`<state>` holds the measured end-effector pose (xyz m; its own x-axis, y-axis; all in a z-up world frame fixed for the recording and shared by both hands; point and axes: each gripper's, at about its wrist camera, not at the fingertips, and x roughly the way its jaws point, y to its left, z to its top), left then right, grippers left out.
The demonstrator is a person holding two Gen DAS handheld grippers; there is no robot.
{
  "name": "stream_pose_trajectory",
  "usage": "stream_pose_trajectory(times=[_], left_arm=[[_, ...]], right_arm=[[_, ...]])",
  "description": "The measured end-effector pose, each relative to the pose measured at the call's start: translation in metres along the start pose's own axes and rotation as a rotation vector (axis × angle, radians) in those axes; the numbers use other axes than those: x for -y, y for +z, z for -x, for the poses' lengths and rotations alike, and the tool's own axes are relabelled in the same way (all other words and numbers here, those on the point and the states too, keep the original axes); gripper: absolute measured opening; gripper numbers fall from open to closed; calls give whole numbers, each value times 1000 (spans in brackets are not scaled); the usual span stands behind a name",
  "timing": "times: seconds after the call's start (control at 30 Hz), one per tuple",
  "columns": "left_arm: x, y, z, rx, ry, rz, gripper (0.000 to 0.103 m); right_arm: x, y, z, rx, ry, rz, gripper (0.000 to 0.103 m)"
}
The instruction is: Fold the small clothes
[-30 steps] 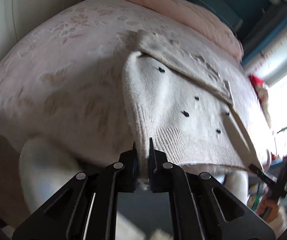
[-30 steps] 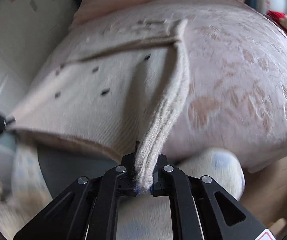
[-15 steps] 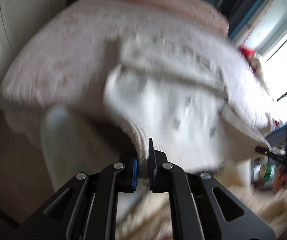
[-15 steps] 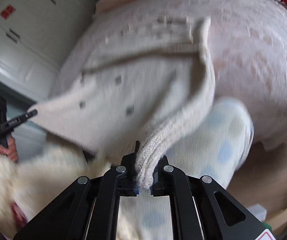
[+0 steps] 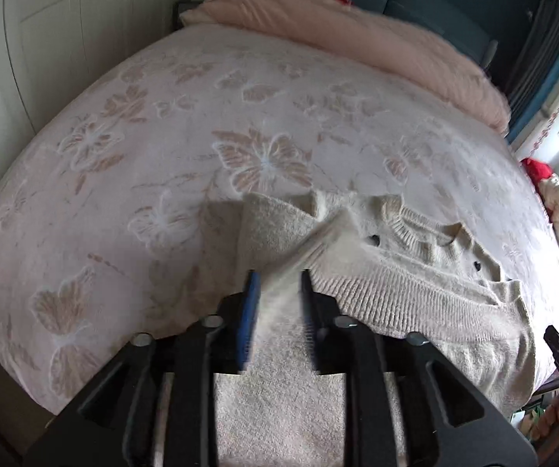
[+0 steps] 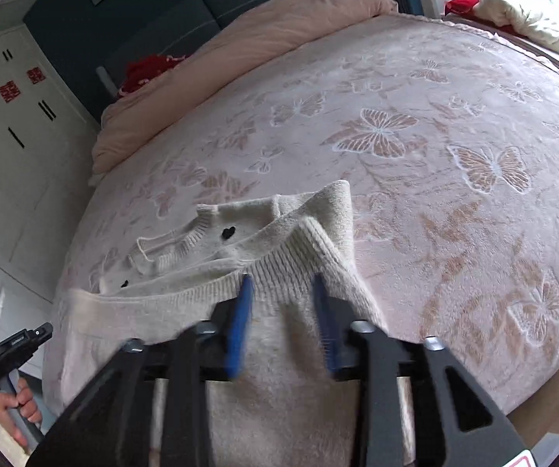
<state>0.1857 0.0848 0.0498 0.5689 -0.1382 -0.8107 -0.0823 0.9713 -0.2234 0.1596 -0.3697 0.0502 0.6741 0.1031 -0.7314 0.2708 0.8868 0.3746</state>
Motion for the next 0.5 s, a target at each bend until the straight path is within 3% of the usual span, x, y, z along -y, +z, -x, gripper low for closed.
stream_pose_trajectory(times=[0.07, 0.1, 0.17, 0.3, 0.43, 0.47, 0.5], left_arm=[[-3, -9, 15, 49, 20, -17, 84], [-6, -12, 21, 76, 18, -26, 88], [-6, -14, 19, 89, 4, -65, 89], [5, -5, -15, 15, 11, -117, 89], [7, 3, -60, -83, -7, -91, 87], [7, 3, -66, -93, -18, -86, 77], [7, 4, -72, -110, -51, -80, 68]], right_arm=[[-5, -14, 14, 43, -18, 45, 59], [-10, -19, 20, 52, -29, 74, 64], [-14, -24, 16, 43, -50, 127, 73], [-13, -14, -17, -6, -97, 172, 73], [-5, 0, -56, -79, -120, 123, 73], [-3, 1, -64, -84, -124, 121, 71], [-2, 1, -73, -105, -141, 125, 57]])
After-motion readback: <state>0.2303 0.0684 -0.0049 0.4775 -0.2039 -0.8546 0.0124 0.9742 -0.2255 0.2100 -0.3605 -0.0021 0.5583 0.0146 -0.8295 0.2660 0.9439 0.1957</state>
